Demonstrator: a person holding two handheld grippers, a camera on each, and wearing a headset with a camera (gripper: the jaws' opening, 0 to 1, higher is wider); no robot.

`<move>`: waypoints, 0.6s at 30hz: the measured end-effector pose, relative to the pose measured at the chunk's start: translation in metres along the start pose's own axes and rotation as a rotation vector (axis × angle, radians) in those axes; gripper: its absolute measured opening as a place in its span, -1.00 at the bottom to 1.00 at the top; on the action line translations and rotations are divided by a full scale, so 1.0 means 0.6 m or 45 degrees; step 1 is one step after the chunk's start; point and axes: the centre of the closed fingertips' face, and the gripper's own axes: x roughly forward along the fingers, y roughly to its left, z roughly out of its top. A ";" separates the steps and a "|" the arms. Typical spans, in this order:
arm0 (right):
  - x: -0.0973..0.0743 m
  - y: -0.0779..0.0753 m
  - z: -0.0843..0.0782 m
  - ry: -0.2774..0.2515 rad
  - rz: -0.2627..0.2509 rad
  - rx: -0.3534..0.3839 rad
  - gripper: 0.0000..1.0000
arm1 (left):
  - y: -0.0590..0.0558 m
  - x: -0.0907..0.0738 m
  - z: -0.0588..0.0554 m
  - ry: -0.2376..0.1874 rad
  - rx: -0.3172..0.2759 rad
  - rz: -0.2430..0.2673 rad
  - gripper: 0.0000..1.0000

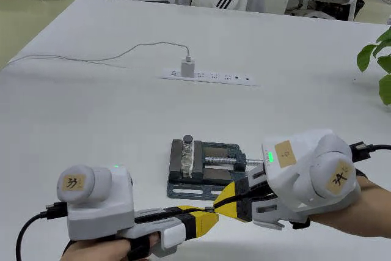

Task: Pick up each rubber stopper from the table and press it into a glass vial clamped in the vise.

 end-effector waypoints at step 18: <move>-0.008 -0.002 0.003 -0.015 -0.044 -0.082 -1.00 | -0.006 0.003 0.001 -0.060 -0.272 -0.062 -0.89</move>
